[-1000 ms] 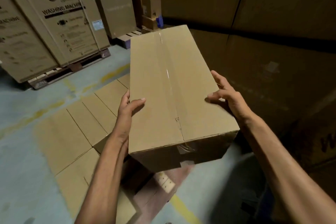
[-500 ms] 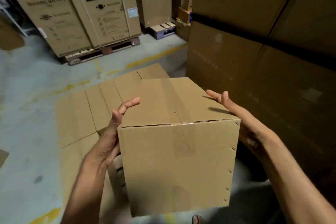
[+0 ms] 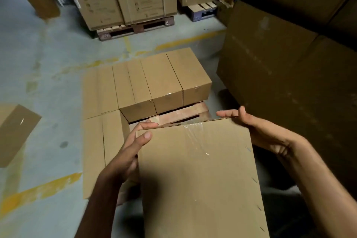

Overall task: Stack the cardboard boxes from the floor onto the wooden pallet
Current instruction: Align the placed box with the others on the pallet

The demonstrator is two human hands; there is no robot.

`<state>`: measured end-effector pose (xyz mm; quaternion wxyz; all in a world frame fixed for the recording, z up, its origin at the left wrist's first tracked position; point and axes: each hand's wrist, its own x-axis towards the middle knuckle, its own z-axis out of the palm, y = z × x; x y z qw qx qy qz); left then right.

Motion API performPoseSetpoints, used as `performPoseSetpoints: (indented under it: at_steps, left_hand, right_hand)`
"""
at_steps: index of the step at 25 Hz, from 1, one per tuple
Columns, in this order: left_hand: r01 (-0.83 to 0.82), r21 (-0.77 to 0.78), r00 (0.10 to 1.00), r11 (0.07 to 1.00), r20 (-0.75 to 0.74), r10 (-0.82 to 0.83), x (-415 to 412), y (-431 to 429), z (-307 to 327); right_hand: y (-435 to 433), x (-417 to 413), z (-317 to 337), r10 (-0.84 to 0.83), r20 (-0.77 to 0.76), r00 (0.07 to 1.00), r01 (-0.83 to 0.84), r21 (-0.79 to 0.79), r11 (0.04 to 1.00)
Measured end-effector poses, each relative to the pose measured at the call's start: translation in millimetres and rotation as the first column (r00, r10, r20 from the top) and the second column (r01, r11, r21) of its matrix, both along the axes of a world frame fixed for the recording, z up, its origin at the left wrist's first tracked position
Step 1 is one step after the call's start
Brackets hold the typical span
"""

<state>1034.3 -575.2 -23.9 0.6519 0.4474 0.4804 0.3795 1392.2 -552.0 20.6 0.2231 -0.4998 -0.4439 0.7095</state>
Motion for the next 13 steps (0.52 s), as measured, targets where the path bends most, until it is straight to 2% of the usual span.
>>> performPoseSetpoints:
  at_steps: [2, 4, 6, 8, 13]
  left_hand:
    - [0.054, 0.014, 0.998, 0.998, -0.02, -0.054, -14, 0, -3]
    - [0.178, 0.029, 0.977, 0.984, -0.124, -0.173, -28, 1, -6]
    - [0.278, 0.006, 0.928, 0.961, -0.261, -0.267, -39, 1, -11]
    - [0.312, -0.019, 0.895, 0.95, -0.331, -0.3, -48, 1, -20]
    - [0.32, -0.08, 0.854, 0.944, -0.408, -0.324, -60, 15, -50]
  right_hand:
    - [-6, 0, -6, 0.117, 0.025, 0.993, -0.119, 0.075, 0.99]
    - [-6, -10, -11, 0.182, 0.14, 0.973, -0.201, 0.136, 0.97]
    - [-8, -22, -20, 0.177, 0.211, 0.961, -0.215, 0.175, 0.961]
    - [-5, -35, -32, 0.166, 0.237, 0.957, -0.215, 0.197, 0.957]
    - [22, -53, -88, 0.258, 0.25, 0.933, -0.286, 0.082, 0.955]
